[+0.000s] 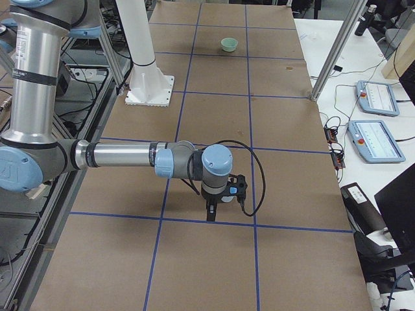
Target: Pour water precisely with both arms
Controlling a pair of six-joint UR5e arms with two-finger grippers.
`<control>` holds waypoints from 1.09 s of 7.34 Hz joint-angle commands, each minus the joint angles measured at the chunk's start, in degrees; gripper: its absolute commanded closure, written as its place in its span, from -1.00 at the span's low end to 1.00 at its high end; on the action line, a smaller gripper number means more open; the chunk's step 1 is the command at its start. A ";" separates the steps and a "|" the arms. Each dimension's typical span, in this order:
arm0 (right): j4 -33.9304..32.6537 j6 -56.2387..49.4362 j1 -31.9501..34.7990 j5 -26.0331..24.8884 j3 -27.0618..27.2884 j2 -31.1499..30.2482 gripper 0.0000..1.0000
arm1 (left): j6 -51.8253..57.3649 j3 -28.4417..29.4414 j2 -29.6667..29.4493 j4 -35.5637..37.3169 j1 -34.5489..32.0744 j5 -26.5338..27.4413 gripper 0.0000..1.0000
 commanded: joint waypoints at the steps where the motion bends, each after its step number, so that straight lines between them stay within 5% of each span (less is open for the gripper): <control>1: 0.15 0.00 0.01 0.09 0.39 -0.01 -0.99 | 0.08 -0.20 0.00 -0.19 0.03 0.00 -1.00; 6: -0.20 -0.09 0.01 0.09 1.19 0.34 -0.99 | -2.44 -0.73 -0.44 -1.58 0.29 -0.44 -1.00; 8: -0.20 -0.09 -0.08 -0.61 1.36 0.69 -0.99 | -21.26 0.41 0.53 -16.37 8.86 -1.58 -1.00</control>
